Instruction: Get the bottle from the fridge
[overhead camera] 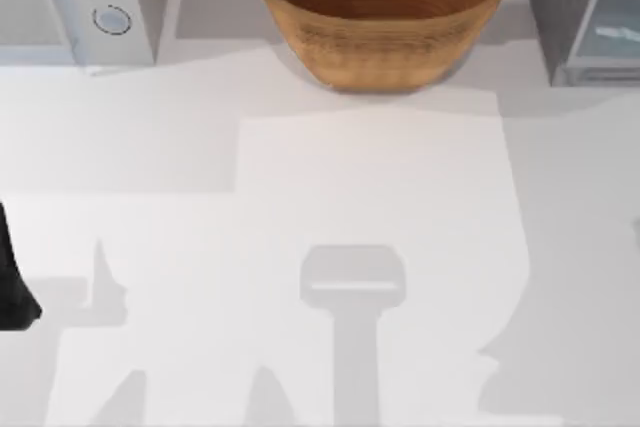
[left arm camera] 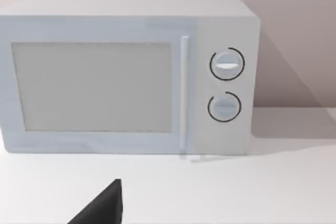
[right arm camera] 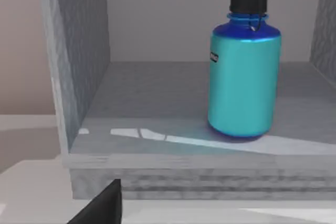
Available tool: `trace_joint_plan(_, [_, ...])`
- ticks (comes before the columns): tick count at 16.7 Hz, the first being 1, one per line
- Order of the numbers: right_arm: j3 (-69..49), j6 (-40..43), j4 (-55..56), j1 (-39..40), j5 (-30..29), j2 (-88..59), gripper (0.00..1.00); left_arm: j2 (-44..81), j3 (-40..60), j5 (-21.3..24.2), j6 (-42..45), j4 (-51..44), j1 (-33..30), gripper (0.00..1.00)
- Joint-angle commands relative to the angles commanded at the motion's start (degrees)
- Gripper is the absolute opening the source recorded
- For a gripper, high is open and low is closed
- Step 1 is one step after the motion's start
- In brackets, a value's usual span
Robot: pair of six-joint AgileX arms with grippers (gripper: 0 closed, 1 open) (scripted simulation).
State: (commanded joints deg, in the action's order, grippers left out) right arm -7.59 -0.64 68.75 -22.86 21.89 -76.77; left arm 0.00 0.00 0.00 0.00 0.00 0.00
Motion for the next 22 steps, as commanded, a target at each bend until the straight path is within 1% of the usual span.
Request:
trace_joint_plan(5, [-2.1, -0.3, 17.4, -5.56, 5.45, -19.35, 1.0, 0.0, 0.0, 0.0, 0.0, 0.0, 0.0, 1.0])
trace_joint_plan(9, [-2.93, -0.39, 23.74, -7.63, 7.48, -25.75, 1.0, 0.0, 0.0, 0.0, 0.0, 0.0, 0.0, 1.0])
trace_joint_plan(15, [-2.87, -0.36, 23.78, -7.43, 7.42, -25.96, 1.0, 0.0, 0.0, 0.0, 0.0, 0.0, 0.0, 1.0])
trace_joint_plan(17, [-4.83, -0.1, 23.05, -6.88, 6.7, -27.54, 1.0, 0.0, 0.0, 0.0, 0.0, 0.0, 0.0, 1.0])
trace_joint_plan(19, [-9.21, 0.25, 21.23, -5.64, 5.11, -30.45, 1.0, 0.0, 0.0, 0.0, 0.0, 0.0, 0.0, 1.0])
trace_joint_plan(22, [-20.14, 0.52, 16.5, -2.65, 1.68, -36.11, 1.0, 0.0, 0.0, 0.0, 0.0, 0.0, 0.0, 1.0])
